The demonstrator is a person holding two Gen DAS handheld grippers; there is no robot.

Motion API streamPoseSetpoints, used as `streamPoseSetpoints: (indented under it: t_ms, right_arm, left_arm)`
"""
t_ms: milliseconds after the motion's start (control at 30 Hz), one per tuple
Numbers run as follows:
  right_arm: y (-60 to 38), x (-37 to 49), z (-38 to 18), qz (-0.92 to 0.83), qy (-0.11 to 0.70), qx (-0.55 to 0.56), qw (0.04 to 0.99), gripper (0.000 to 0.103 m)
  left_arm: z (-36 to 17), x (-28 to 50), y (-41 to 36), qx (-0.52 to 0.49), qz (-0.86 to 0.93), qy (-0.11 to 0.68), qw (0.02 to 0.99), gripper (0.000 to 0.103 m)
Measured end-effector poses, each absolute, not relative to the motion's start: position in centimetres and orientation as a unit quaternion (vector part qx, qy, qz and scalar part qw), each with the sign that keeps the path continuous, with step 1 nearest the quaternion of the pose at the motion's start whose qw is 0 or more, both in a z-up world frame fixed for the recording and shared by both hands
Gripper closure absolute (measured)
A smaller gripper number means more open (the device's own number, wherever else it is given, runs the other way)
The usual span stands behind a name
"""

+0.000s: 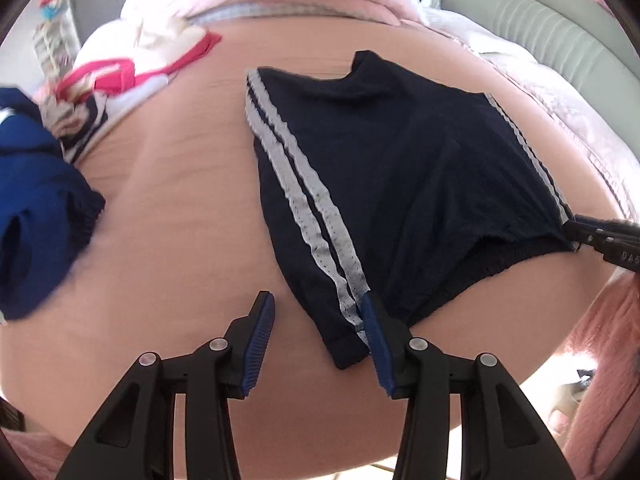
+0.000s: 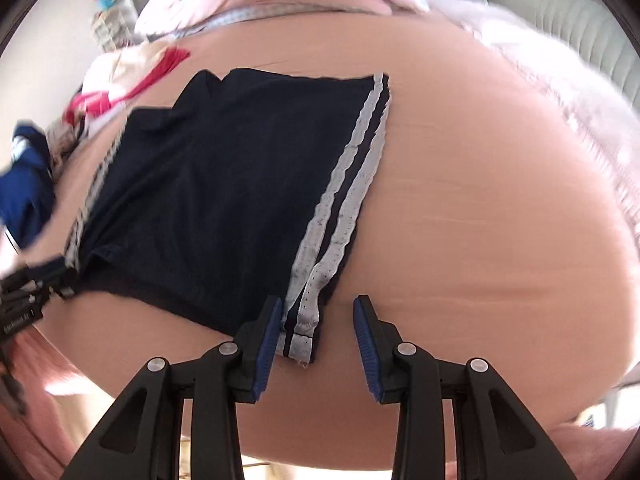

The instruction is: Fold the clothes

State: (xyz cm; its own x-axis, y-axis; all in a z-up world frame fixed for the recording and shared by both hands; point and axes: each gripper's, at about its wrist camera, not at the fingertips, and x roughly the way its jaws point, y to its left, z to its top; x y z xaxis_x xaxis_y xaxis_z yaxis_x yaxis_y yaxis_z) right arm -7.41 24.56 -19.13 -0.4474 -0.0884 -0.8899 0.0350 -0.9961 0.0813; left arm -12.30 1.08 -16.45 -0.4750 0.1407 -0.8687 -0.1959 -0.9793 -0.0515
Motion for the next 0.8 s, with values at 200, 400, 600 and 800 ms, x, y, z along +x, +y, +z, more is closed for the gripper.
streamPoseSetpoints:
  t_ms: [200, 400, 600, 800]
  right_arm:
    - [27.1, -5.8, -18.1, -0.854, -0.013, 0.517, -0.055, 0.063]
    - [24.2, -5.7, -15.7, -0.889, -0.044, 0.456, 0.019, 0.061]
    - [23.2, -6.5, -18.4, -0.850, -0.002, 0.526, 0.003, 0.061]
    - [24.8, -5.6, -17.4, -0.850, -0.057, 0.523, 0.018, 0.074]
  left_arm:
    - [-16.1, -12.1, -0.8, -0.502, 0.858, -0.024, 0.109, 0.061]
    - [-15.0, -11.2, -2.0, -0.475, 0.866, -0.096, 0.119, 0.061]
    - [-16.1, -10.2, -0.1, -0.521, 0.846, -0.031, 0.111, 0.061]
    - [-15.6, -9.4, 0.4, -0.524, 0.842, -0.041, 0.120, 0.071]
